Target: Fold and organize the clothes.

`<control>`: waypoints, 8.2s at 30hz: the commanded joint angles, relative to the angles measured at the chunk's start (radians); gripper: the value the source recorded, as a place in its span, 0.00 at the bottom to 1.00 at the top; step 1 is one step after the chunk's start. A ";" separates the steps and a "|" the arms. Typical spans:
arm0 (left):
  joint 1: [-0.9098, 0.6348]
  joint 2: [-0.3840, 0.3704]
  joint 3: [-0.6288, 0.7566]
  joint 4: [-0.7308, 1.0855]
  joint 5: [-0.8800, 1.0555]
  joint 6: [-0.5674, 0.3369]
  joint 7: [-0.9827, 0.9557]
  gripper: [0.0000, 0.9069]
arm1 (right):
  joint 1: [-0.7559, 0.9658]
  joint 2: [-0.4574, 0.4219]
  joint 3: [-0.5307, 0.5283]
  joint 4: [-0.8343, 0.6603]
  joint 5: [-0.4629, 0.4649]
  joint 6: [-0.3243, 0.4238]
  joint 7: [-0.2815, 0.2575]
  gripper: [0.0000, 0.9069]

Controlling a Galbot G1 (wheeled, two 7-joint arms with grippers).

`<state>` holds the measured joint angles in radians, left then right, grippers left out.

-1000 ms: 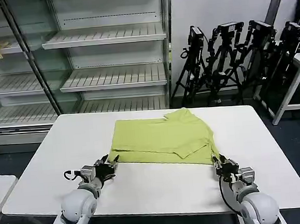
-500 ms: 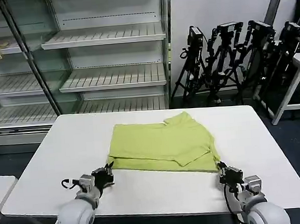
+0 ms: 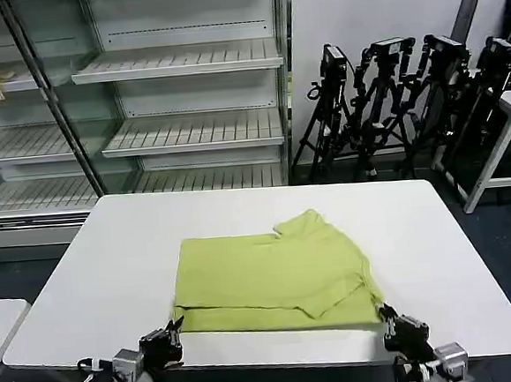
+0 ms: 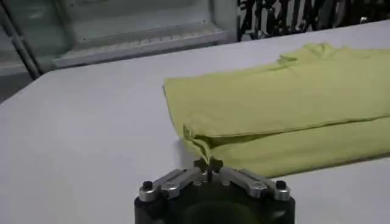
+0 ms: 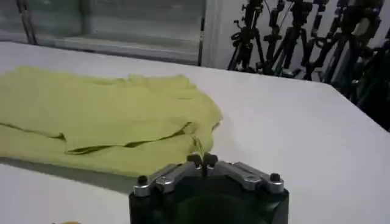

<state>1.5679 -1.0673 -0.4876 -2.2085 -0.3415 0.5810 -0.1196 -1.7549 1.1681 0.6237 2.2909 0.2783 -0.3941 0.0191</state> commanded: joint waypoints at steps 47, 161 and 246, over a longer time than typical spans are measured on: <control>-0.833 -0.010 0.249 0.776 -0.127 -0.005 0.132 1.00 | 1.142 0.259 -0.432 -0.988 0.066 -0.131 0.208 1.00; -0.325 0.011 0.051 0.295 -0.108 -0.111 0.107 0.02 | 0.411 -0.008 -0.306 -0.138 0.071 -0.102 0.207 0.00; -0.310 0.195 -0.347 0.263 0.046 -0.004 0.025 0.01 | 0.162 0.016 -0.109 0.017 -0.042 0.078 0.114 1.00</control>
<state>1.2549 -0.9570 -0.6557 -1.9066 -0.3189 0.5629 -0.1744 -1.5907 1.1823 0.5141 2.3038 0.2388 -0.3178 0.1337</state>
